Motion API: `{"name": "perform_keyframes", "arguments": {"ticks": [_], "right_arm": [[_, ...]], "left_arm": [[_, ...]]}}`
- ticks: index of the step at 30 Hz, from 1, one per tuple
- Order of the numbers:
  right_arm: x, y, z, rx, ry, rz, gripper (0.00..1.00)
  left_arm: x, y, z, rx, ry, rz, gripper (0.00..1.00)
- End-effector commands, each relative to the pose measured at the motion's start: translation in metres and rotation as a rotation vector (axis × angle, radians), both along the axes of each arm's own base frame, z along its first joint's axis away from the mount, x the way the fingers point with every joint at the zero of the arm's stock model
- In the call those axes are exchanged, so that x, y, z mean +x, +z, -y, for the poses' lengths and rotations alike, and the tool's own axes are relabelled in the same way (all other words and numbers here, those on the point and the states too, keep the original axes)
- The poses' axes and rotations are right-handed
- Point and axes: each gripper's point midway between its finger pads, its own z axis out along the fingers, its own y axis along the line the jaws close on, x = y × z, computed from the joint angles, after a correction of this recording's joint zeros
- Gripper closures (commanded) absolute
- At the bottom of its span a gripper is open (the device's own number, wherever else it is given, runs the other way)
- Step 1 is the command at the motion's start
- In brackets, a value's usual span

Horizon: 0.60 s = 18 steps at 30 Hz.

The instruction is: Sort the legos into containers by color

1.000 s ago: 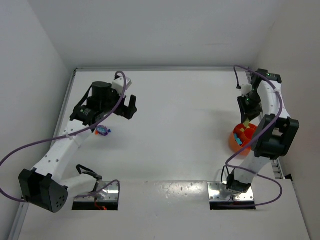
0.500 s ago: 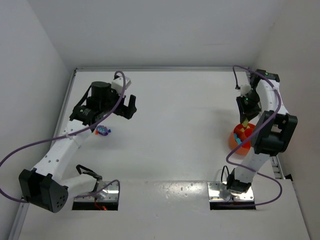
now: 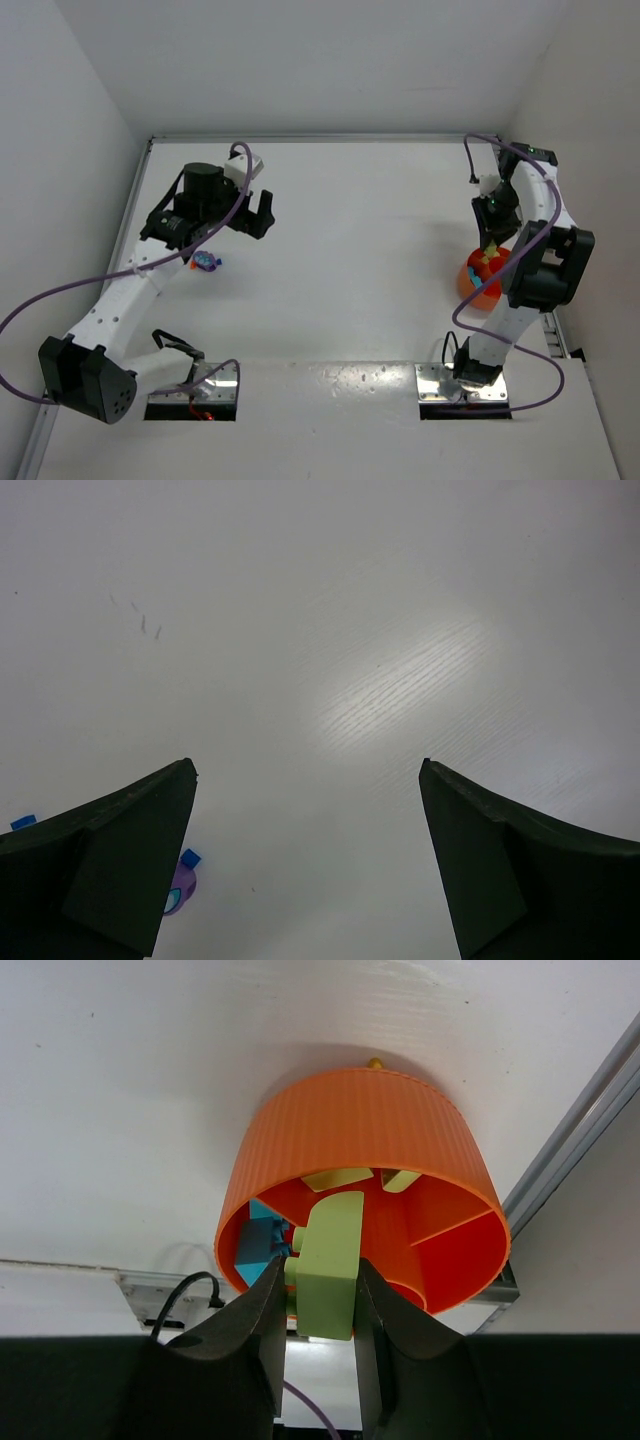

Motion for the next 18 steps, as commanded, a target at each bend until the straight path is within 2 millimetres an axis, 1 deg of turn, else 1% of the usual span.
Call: {"name": "perform_keyframes", "arguments": {"ticks": [1,2,6,8,9,11,12,14,16,18], "right_arm": [[-0.0062,0.0048,0.0036,-0.016,0.012,-0.004,0.88],[-0.0111,0.0029,0.0023,-0.011,0.012,-0.023,0.88],[-0.0134,0.001,0.0016,-0.008,0.012,-0.032,0.84],[-0.0138,0.0011,0.0032,-0.017,0.012,-0.034,0.78],[-0.0139,0.0011,0.0032,-0.017,0.012,-0.034,0.73],[-0.0143,0.0014,0.005,-0.027,0.013,-0.037,0.66],[-0.0143,0.0014,0.005,-0.027,0.013,-0.037,0.62],[-0.0143,0.0014,0.005,-0.027,0.013,-0.037,0.6],[-0.0143,0.0014,0.005,-0.027,0.013,-0.037,0.54],[-0.0087,0.0039,0.0066,-0.034,0.012,-0.015,0.53]], "left_arm": [[0.0046,0.0104,0.0009,-0.029,0.002,0.024,0.0],[0.0046,0.0104,0.0009,-0.029,0.002,0.024,0.0],[0.0046,0.0104,0.0009,-0.029,0.002,0.024,0.0],[0.0046,0.0104,0.0009,-0.029,0.002,0.024,0.0],[0.0046,0.0104,0.0009,-0.029,0.002,0.024,0.0],[0.0046,0.0104,0.0009,-0.029,0.002,0.024,0.0],[0.0034,0.0135,0.0005,-0.031,0.002,0.033,0.0],[0.0034,0.0135,0.0005,-0.032,0.002,0.033,0.0],[0.0048,0.0135,-0.0028,-0.025,0.007,0.037,0.0],[0.0061,0.0135,-0.0058,-0.024,0.016,0.037,0.0]]}}
